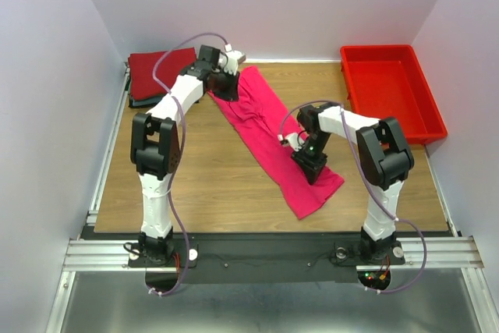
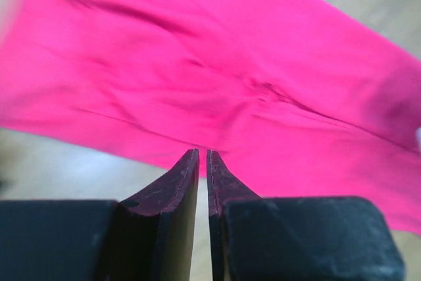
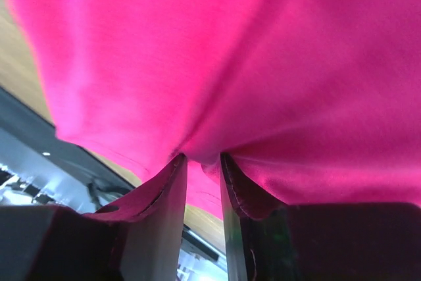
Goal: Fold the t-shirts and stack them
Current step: Fold the tshirt
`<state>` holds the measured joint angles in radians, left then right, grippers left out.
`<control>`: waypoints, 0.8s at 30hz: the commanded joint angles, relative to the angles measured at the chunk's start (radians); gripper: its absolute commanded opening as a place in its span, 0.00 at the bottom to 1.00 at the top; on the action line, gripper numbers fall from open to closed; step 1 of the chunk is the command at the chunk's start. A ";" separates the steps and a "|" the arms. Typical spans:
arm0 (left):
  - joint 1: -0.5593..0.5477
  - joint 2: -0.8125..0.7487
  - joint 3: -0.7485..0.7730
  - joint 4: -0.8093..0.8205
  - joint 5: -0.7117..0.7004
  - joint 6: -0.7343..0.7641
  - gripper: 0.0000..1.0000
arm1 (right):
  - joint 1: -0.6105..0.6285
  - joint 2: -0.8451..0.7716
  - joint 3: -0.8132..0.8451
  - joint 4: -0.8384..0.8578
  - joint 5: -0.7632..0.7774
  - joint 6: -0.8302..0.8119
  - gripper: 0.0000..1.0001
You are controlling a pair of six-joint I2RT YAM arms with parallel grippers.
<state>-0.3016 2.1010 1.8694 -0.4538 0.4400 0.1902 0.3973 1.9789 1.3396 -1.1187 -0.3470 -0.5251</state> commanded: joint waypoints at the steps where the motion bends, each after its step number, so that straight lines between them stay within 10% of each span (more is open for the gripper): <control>1: -0.044 0.027 -0.090 0.013 0.126 -0.173 0.22 | 0.072 0.003 -0.014 0.005 -0.164 -0.004 0.32; 9: -0.050 0.122 -0.113 0.006 -0.026 -0.213 0.21 | 0.089 -0.058 0.079 -0.016 -0.207 0.013 0.39; 24: 0.030 0.426 0.519 -0.117 -0.245 0.060 0.22 | -0.037 0.056 0.176 0.023 -0.145 0.039 0.47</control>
<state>-0.2852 2.5607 2.3302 -0.5533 0.2325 0.1310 0.3347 1.9785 1.4780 -1.1225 -0.4728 -0.5148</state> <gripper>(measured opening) 0.189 0.470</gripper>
